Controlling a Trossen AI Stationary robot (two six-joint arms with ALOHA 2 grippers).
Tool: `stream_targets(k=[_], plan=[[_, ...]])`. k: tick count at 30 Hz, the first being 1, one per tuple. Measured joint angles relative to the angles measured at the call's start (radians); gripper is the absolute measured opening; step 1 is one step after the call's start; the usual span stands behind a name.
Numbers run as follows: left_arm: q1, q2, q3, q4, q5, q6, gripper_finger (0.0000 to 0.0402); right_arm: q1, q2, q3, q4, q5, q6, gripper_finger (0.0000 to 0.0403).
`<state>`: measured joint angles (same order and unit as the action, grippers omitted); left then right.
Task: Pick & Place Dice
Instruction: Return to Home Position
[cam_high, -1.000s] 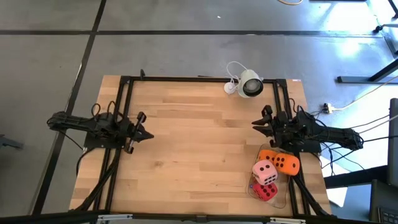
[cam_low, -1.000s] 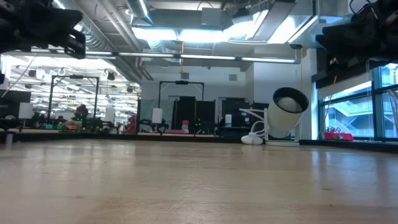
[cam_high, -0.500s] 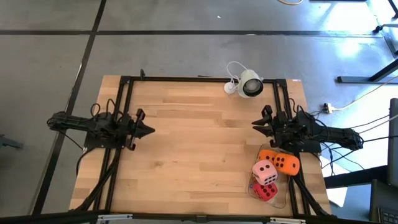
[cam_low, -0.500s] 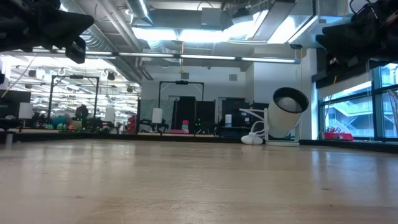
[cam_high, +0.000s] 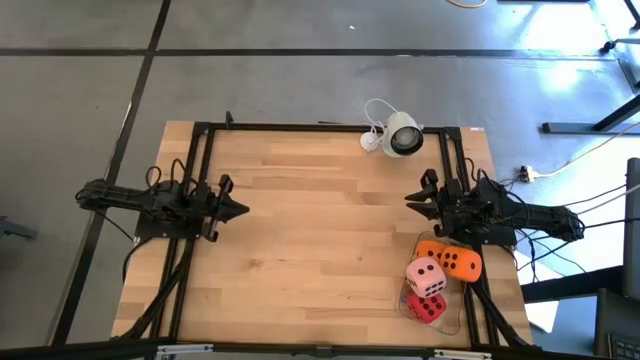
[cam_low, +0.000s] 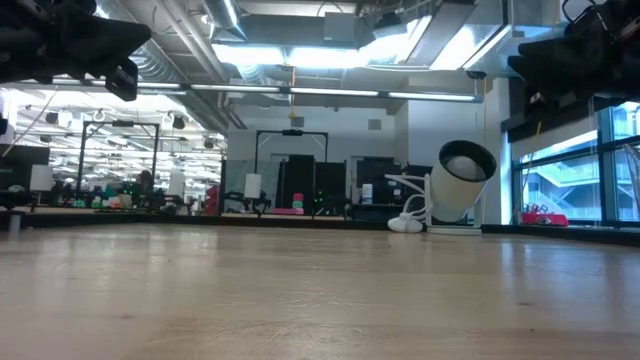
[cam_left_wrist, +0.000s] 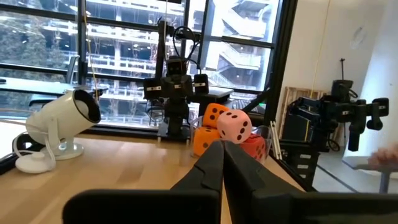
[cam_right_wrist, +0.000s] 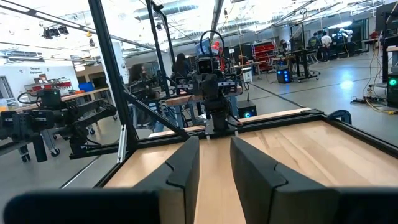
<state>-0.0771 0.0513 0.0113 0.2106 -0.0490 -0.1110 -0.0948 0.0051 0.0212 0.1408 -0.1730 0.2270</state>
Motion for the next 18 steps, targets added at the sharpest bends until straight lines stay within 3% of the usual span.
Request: stream_targets(k=[18], plan=[[0.000, 0.000, 0.000, 0.000, 0.000, 0.002, 0.0006, 0.000, 0.000, 0.000, 0.000, 0.000, 0.000, 0.0093]])
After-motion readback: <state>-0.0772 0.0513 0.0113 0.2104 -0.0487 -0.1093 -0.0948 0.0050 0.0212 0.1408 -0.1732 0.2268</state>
